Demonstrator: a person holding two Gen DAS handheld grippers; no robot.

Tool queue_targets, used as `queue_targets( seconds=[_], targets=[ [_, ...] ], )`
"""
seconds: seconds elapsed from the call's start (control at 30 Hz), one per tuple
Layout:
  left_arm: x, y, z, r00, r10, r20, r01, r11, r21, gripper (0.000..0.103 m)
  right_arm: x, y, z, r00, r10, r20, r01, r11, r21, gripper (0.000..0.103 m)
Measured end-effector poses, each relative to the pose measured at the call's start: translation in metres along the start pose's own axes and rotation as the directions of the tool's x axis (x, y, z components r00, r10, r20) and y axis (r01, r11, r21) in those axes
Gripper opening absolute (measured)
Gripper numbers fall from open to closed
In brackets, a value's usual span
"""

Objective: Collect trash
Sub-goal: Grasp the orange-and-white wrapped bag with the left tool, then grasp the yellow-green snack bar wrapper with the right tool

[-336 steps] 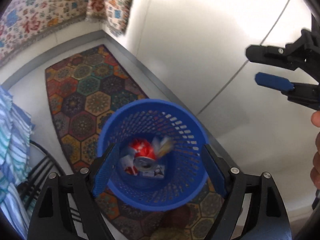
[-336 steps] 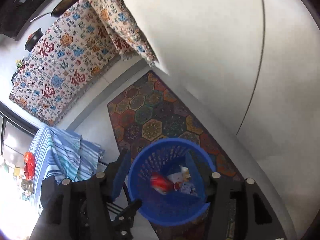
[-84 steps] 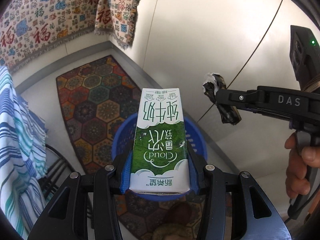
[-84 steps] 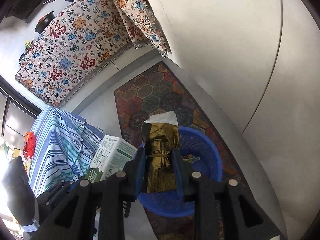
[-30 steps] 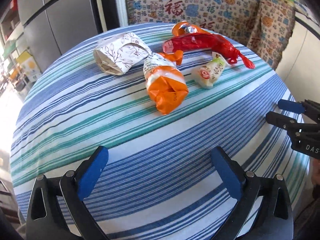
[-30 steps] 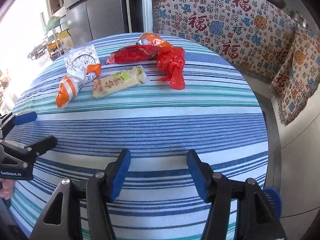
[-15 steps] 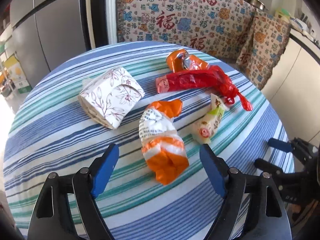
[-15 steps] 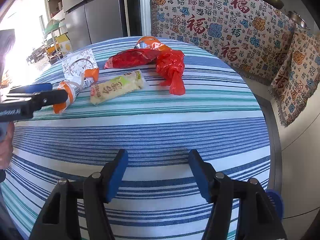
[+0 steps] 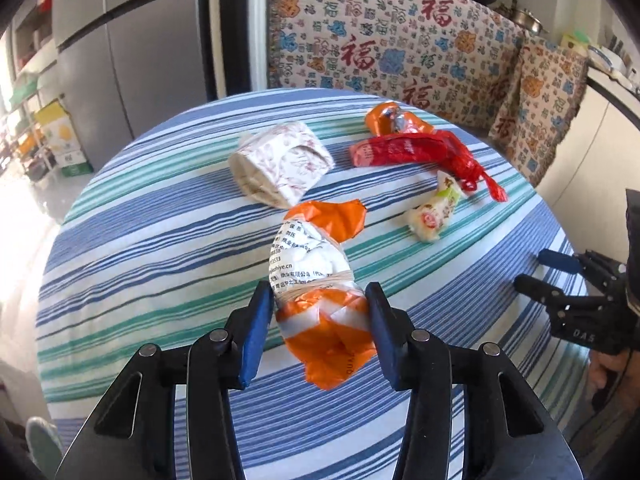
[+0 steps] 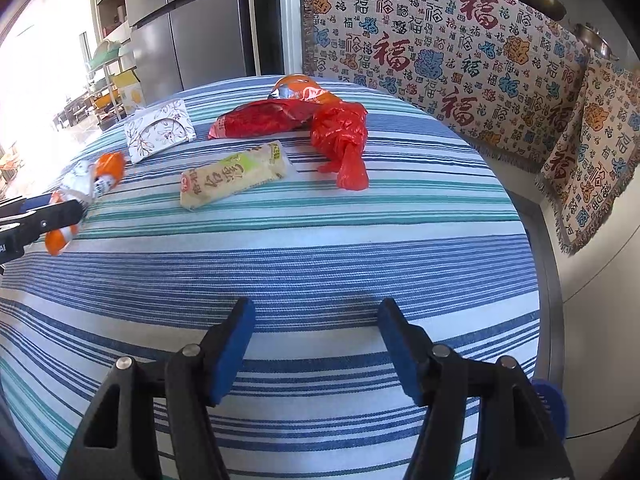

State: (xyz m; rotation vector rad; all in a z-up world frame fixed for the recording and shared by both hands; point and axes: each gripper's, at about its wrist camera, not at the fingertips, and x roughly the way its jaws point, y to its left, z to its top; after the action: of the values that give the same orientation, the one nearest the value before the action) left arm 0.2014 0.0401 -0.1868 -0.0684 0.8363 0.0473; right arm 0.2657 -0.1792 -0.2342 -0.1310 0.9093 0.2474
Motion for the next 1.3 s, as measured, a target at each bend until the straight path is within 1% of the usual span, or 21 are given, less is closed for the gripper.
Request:
queue_targets(
  seconds=[0.03, 0.07, 0.2, 0.23, 0.33, 0.37, 0.43, 0.47, 0.53, 0.63, 0.7, 0.73, 0.8, 0.9, 0.97, 1.0, 1.07, 1.13, 1.2, 1.27, 1.3],
  targets=[
    [-0.001, 0.006, -0.003, 1.0, 0.022, 0.007, -0.022, 1.0, -0.017, 0.051, 0.0, 0.0, -0.001, 1.0, -0.001, 0.003, 0.001, 1.0, 0.002, 0.065],
    [0.001, 0.01, -0.005, 1.0, 0.03, 0.004, -0.029, 0.999, -0.03, 0.054, 0.0, 0.0, -0.001, 1.0, -0.003, 0.007, 0.003, 1.0, 0.005, 0.065],
    [0.015, 0.026, -0.007, 0.999, 0.005, -0.033, -0.008, 0.997, -0.076, 0.065, -0.002, 0.001, -0.004, 1.0, -0.018, 0.024, 0.017, 1.0, 0.022, 0.065],
    [0.018, 0.029, -0.008, 0.999, 0.013, -0.037, -0.015, 0.997, -0.075, 0.068, -0.002, 0.001, -0.005, 0.999, -0.022, 0.027, 0.022, 0.999, 0.025, 0.065],
    [0.026, 0.034, -0.013, 0.998, 0.025, -0.056, -0.03, 0.997, -0.076, 0.069, -0.003, 0.002, -0.006, 0.999, -0.031, 0.029, 0.03, 0.999, 0.039, 0.065],
    [0.026, 0.034, -0.014, 0.998, 0.041, -0.05, -0.044, 0.997, -0.064, 0.072, -0.003, 0.002, -0.007, 0.999, -0.034, 0.029, 0.032, 0.998, 0.045, 0.065],
    [0.028, 0.033, -0.015, 0.996, 0.074, -0.057, -0.076, 0.997, -0.034, 0.073, -0.003, 0.003, -0.006, 0.999, -0.051, 0.018, 0.049, 0.996, 0.074, 0.065],
    [0.029, 0.031, -0.016, 0.994, 0.093, -0.058, -0.094, 0.995, -0.013, 0.078, -0.003, 0.004, -0.005, 0.998, -0.065, 0.006, 0.064, 0.994, 0.091, 0.065],
    [0.031, 0.032, -0.016, 0.993, 0.1, -0.066, -0.101, 0.995, -0.016, 0.084, -0.002, 0.01, 0.0, 0.998, -0.06, -0.016, 0.062, 0.99, 0.129, 0.068],
    [0.032, 0.034, -0.016, 0.993, 0.097, -0.068, -0.099, 0.995, -0.022, 0.087, 0.004, 0.019, 0.015, 0.999, 0.053, -0.01, -0.049, 0.971, 0.232, 0.068],
    [0.034, 0.032, -0.016, 0.993, 0.097, -0.072, -0.099, 0.995, -0.017, 0.09, 0.014, 0.026, 0.033, 0.992, 0.125, 0.001, -0.119, 0.94, 0.319, 0.068],
    [0.034, 0.032, -0.016, 0.993, 0.097, -0.072, -0.099, 0.995, -0.017, 0.091, 0.02, 0.03, 0.041, 0.99, 0.141, 0.006, -0.134, 0.929, 0.345, 0.068],
    [0.034, 0.032, -0.016, 0.993, 0.097, -0.072, -0.098, 0.995, -0.018, 0.091, 0.037, 0.042, 0.061, 0.992, 0.128, -0.013, -0.114, 0.917, 0.381, 0.068],
    [0.034, 0.032, -0.016, 0.993, 0.093, -0.073, -0.094, 0.995, -0.017, 0.093, 0.053, 0.057, 0.081, 0.998, 0.051, -0.028, -0.036, 0.915, 0.402, 0.069],
    [0.036, 0.031, -0.015, 0.993, 0.09, -0.075, -0.091, 0.996, -0.014, 0.095, 0.06, 0.067, 0.089, 0.999, 0.013, -0.036, 0.002, 0.922, 0.386, 0.069],
    [0.037, 0.031, -0.014, 0.993, 0.089, -0.077, -0.09, 0.996, -0.012, 0.096, 0.063, 0.073, 0.092, 0.999, -0.013, -0.043, 0.027, 0.935, 0.353, 0.069],
    [0.037, 0.03, -0.014, 0.993, 0.087, -0.078, -0.088, 0.996, -0.009, 0.097, 0.065, 0.082, 0.093, 0.999, -0.027, -0.045, 0.039, 0.957, 0.289, 0.067],
    [0.038, 0.029, -0.014, 0.993, 0.086, -0.079, -0.087, 0.996, -0.008, 0.097, 0.062, 0.088, 0.092, 0.999, 0.002, -0.041, 0.006, 0.978, 0.208, 0.058],
    [0.038, 0.029, -0.014, 0.993, 0.087, -0.08, -0.088, 0.996, -0.007, 0.097, 0.055, 0.095, 0.085, 0.997, 0.052, -0.052, -0.047, 0.994, 0.094, 0.034],
    [0.038, 0.028, -0.014, 0.993, 0.088, -0.08, -0.089, 0.996, -0.005, 0.098, 0.047, 0.101, 0.073, 0.996, 0.046, -0.074, -0.049, 0.998, -0.038, 0.028],
    [0.039, 0.027, -0.014, 0.993, 0.089, -0.081, -0.09, 0.996, -0.004, 0.098, 0.04, 0.101, 0.066, 0.994, 0.06, -0.088, -0.068, 0.993, -0.096, 0.026]
  ],
)
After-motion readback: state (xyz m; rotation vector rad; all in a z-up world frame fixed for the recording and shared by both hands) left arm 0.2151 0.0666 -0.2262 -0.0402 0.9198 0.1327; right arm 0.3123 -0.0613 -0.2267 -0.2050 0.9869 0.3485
